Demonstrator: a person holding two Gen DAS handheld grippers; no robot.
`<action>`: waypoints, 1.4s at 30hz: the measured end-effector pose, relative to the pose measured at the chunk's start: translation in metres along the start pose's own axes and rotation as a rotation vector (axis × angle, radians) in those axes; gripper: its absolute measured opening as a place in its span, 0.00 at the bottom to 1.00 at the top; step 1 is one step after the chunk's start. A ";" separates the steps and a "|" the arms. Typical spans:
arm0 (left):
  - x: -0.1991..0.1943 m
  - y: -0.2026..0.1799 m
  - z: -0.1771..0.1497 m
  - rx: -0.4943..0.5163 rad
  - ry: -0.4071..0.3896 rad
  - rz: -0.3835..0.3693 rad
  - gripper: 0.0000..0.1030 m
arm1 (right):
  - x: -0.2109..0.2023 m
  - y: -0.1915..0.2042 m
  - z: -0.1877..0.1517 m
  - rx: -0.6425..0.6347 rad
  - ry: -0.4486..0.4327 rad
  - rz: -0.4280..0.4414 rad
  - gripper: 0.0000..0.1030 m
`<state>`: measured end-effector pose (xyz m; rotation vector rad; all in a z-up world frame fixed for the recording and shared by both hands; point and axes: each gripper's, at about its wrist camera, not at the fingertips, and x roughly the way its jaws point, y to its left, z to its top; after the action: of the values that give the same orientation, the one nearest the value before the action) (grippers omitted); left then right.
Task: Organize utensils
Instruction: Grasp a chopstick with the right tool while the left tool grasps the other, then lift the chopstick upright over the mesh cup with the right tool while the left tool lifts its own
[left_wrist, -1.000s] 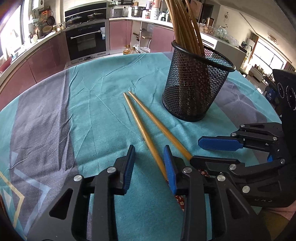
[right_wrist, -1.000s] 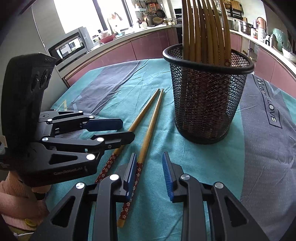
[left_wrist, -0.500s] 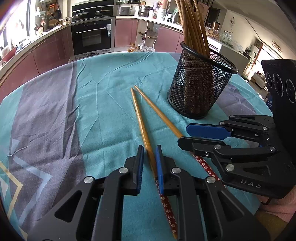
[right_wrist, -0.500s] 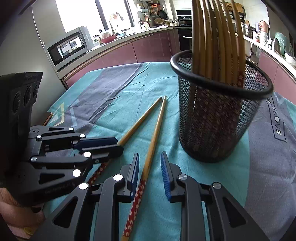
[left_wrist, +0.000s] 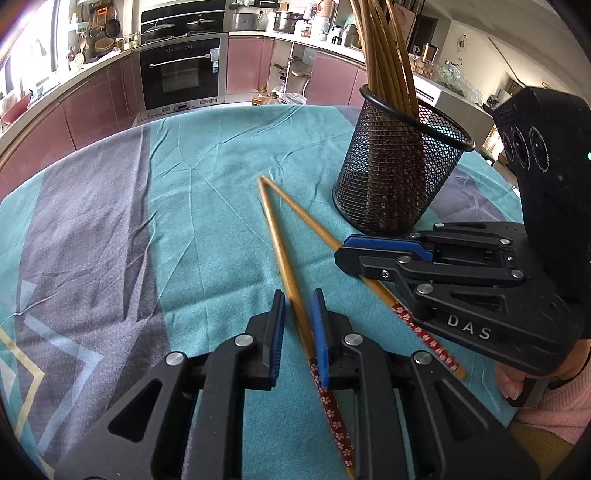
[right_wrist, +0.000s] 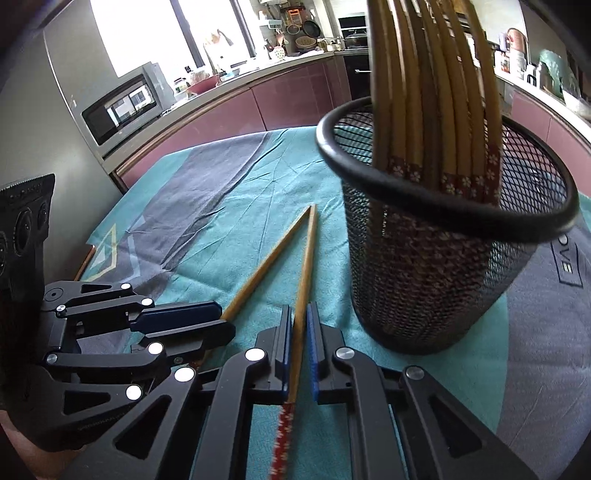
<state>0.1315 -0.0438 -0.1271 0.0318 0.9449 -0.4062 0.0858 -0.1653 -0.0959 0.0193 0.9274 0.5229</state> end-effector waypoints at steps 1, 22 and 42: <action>0.001 0.000 0.002 0.000 -0.002 0.004 0.16 | -0.001 -0.001 -0.001 0.006 -0.001 0.002 0.06; 0.029 -0.003 0.033 0.024 0.001 0.072 0.10 | -0.027 -0.008 -0.014 0.030 -0.036 0.044 0.06; -0.032 0.000 0.017 -0.016 -0.101 -0.025 0.07 | -0.070 -0.007 -0.017 -0.009 -0.126 0.096 0.06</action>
<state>0.1278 -0.0370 -0.0914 -0.0154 0.8500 -0.4195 0.0418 -0.2055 -0.0552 0.0878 0.8036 0.6081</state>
